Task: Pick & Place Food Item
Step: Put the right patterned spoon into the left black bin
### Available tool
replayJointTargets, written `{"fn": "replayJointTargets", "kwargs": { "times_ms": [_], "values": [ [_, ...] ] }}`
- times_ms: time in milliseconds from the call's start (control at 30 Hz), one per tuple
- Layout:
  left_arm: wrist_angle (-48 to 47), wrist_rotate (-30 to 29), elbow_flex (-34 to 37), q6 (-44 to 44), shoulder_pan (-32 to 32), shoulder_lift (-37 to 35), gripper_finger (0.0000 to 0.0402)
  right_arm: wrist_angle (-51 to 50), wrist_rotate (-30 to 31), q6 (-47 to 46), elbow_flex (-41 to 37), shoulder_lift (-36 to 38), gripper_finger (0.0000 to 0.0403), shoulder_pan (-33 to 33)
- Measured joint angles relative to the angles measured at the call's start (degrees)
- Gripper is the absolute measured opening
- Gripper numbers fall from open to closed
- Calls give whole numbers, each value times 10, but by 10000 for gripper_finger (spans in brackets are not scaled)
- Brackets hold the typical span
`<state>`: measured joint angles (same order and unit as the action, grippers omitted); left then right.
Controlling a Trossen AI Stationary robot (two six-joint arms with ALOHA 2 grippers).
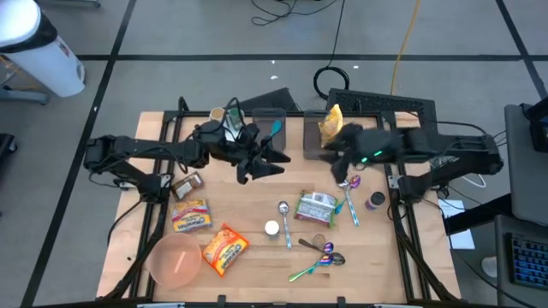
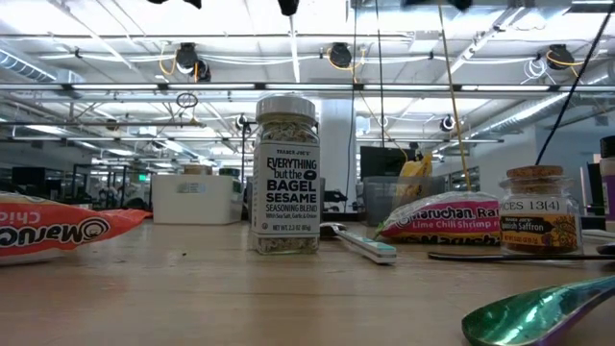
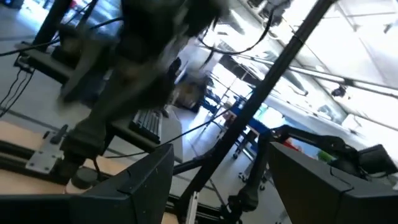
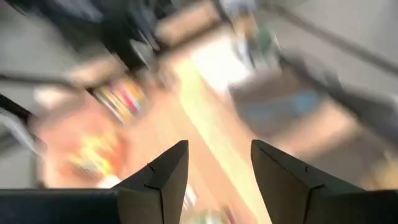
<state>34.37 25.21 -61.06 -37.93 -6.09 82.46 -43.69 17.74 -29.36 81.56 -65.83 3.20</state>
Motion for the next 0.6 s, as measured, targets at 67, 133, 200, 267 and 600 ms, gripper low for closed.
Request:
{"fn": "replayJointTargets", "kwargs": {
  "times_ms": [67,133,200,267,600],
  "values": [
    [1,15,0,20,-2,0,269,-65,3,-45,0,-25,167,10],
    [-1,28,0,35,-3,0,269,-131,2,-92,-1,-55,167,16],
    [-16,29,0,43,-4,0,269,-189,0,-130,-1,-89,166,21],
    [-32,29,0,46,-8,0,269,-245,0,-162,-4,-126,166,25],
    [-93,68,0,40,-25,0,269,-272,-93,-301,-107,-212,167,25]
  ]
}}
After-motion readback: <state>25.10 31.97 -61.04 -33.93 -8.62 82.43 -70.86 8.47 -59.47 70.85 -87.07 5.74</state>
